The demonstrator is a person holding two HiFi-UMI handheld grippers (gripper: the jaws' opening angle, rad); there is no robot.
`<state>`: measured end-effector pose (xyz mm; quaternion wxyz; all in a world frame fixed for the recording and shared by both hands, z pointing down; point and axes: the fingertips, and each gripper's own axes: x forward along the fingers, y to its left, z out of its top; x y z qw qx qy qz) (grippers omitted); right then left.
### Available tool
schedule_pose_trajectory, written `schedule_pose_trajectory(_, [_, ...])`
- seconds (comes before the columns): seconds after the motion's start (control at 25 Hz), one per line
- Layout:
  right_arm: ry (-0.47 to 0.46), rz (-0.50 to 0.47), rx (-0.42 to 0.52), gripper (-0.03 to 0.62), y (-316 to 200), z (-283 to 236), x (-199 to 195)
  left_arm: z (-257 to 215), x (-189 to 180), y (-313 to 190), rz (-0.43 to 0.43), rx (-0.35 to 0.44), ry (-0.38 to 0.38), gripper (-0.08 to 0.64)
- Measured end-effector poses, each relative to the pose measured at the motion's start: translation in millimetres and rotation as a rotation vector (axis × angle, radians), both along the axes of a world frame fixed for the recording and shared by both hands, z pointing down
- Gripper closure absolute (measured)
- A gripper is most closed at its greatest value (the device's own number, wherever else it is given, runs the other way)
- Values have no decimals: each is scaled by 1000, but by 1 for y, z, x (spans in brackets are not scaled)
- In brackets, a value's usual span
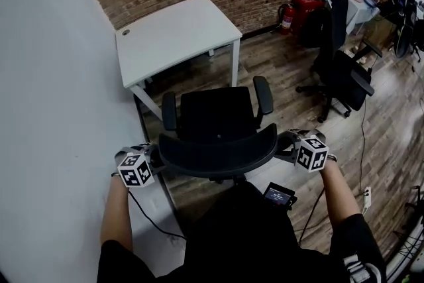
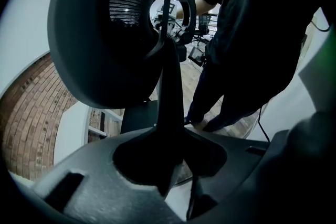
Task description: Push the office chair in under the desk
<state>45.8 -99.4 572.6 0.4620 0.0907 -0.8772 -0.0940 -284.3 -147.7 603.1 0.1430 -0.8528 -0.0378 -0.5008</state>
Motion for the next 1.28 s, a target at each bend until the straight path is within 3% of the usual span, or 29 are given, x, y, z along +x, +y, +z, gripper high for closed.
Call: schedule_pose_trajectory(1.28, [-15,-206,11,451,-179,2,4,2,-1,-112,-212,-25,-25,430])
